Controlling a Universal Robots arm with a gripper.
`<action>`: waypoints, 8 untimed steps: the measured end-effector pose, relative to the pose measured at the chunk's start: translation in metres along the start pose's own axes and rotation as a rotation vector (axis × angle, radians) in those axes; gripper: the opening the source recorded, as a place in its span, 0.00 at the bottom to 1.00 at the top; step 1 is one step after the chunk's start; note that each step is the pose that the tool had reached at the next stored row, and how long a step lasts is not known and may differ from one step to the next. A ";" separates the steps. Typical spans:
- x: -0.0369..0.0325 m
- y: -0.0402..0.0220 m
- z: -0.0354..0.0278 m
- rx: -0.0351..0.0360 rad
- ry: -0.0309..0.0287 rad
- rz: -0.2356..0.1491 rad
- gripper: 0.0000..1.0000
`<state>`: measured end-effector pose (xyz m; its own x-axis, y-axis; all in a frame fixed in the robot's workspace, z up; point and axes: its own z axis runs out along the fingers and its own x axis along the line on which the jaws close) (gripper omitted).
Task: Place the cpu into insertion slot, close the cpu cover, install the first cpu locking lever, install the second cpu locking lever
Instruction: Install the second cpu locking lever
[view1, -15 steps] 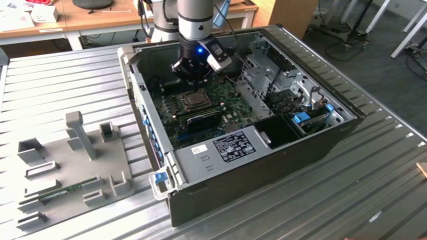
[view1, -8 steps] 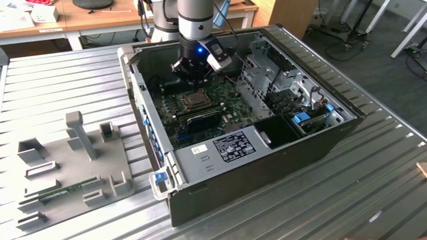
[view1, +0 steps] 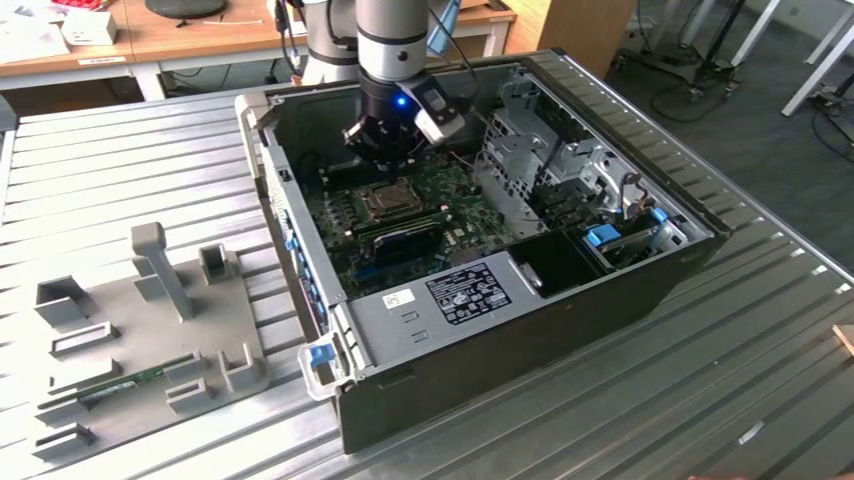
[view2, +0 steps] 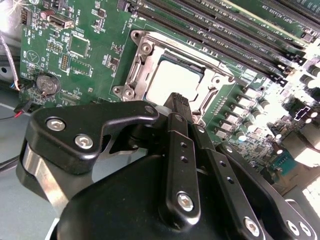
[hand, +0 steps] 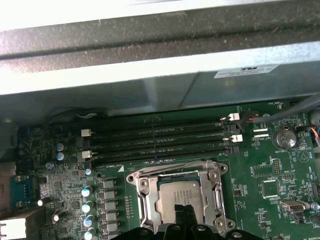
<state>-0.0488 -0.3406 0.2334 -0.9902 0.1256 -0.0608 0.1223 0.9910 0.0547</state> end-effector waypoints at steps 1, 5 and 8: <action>-0.0001 -0.0004 0.0000 0.0000 0.0000 0.000 0.10; -0.0001 -0.0009 -0.0001 -0.0001 -0.0001 0.000 0.10; -0.0001 -0.0009 -0.0003 0.0000 0.0000 0.000 0.10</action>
<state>-0.0488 -0.3415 0.2336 -0.9902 0.1256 -0.0608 0.1223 0.9910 0.0547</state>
